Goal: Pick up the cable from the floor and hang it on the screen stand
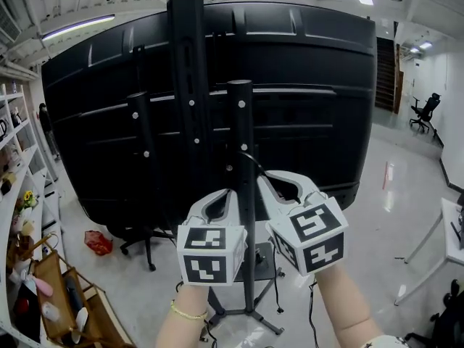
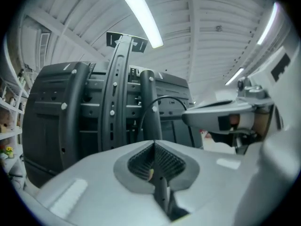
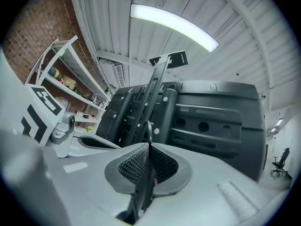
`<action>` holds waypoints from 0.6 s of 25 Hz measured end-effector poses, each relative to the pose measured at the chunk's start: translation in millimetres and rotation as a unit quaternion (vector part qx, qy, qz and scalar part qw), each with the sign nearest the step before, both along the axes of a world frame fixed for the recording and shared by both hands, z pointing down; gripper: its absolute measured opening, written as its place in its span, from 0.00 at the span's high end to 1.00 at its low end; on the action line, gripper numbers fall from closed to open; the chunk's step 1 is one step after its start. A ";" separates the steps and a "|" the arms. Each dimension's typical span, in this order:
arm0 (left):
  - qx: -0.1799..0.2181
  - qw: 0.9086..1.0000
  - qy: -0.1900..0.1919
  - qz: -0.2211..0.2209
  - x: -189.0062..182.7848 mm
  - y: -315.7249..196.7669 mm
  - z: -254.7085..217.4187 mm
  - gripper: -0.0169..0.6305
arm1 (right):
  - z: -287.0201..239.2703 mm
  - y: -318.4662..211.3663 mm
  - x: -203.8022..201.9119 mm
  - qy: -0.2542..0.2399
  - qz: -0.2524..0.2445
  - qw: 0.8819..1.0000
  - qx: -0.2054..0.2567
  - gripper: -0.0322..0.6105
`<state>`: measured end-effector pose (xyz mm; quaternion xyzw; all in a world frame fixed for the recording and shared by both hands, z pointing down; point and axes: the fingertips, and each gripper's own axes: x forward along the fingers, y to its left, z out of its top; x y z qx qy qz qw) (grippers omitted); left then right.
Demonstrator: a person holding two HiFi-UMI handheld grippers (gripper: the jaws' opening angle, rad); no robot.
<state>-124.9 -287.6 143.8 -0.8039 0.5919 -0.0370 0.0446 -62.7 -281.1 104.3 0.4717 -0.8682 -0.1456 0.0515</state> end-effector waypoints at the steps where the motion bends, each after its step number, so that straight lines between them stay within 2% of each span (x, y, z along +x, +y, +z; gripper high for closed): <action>1: 0.009 1.000 -0.003 -0.002 1.2 -3.7 -11.2 0.96 | -12.2 -2.4 1.7 -0.001 0.003 1.000 0.009 0.93; 5: 0.052 0.998 -0.003 -0.023 -5.7 -20.0 -63.6 0.96 | -74.0 -21.1 10.6 -0.009 0.016 0.999 0.044 0.93; 8: 0.080 0.996 -0.002 -0.045 -16.5 -35.8 -103.3 0.96 | -122.5 -42.3 18.7 -0.015 0.030 0.998 0.052 0.93; 12: 0.080 0.995 0.000 -0.058 -28.2 -58.8 -131.4 0.96 | -159.1 -75.1 24.7 -0.002 0.064 0.997 0.031 0.93; 15: 0.076 0.995 0.002 -0.059 -30.5 -65.6 -134.5 0.96 | -152.8 -94.4 24.0 0.012 0.079 0.997 -0.007 0.94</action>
